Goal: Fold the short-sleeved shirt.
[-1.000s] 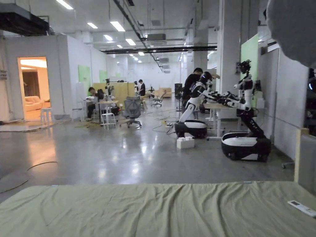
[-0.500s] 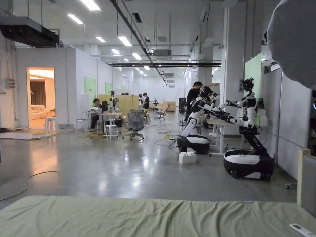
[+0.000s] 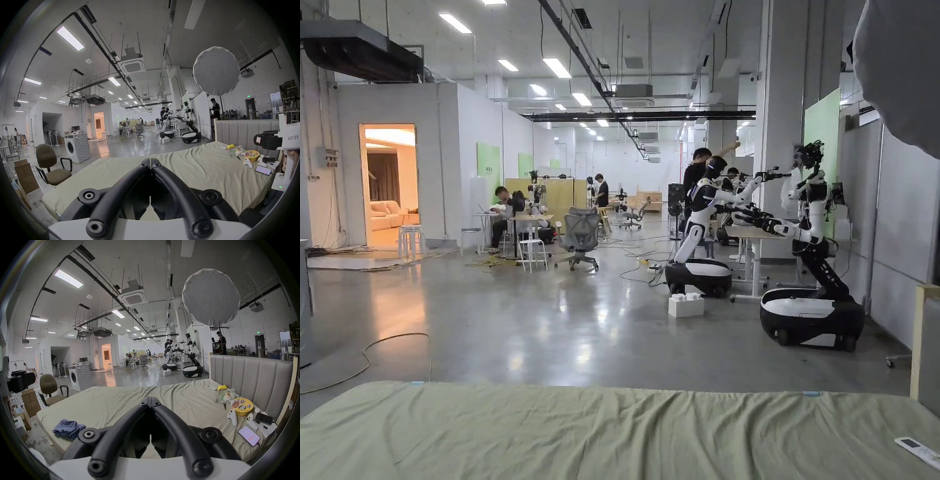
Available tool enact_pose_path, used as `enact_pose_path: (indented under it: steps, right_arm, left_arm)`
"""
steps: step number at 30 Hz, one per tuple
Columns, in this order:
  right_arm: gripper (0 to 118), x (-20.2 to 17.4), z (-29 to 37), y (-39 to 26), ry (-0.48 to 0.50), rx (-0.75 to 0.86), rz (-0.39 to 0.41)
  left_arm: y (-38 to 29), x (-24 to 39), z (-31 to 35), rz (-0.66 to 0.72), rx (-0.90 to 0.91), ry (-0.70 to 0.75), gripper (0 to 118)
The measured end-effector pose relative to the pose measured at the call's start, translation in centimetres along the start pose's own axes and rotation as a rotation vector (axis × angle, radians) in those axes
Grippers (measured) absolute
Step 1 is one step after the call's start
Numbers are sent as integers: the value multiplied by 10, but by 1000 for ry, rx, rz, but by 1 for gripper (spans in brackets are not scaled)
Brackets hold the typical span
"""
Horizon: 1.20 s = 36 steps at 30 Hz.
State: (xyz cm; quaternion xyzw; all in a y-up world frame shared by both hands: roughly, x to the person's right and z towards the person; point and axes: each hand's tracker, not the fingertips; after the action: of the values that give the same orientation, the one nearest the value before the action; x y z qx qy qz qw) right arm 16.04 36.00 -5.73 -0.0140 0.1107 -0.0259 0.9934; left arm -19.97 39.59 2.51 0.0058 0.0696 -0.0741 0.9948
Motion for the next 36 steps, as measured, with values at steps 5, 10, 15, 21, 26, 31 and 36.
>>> enact_pose_path:
  steps: [5, 10, 15, 21, 26, 31, 36]
  right_arm:
    - [0, -3, 3, 1, 1, -12, 3]
    - [0, -6, 4, 0, 1, -37, 1]
    - [0, -8, 8, 6, 2, 9, 35]
    - [0, -11, 10, 12, 15, 22, 56]
    - [1, -11, 12, 15, 19, 31, 77]
    - [71, -12, 7, 18, 34, 6, 62]
    - [118, -19, 9, 15, 17, 37, 180]
  left_arm:
    - [0, 0, -2, 28, -2, -28, 0]
    - [-2, -6, -2, 67, 6, -43, 0]
    - [0, -7, -2, 78, 5, -52, 0]
    - [9, -5, 1, 84, 56, -78, 0]
    - [7, -3, -1, 80, 40, -75, 2]
    - [7, 1, -2, 69, 32, -70, 90]
    - [6, -1, 3, 90, 55, -80, 118]
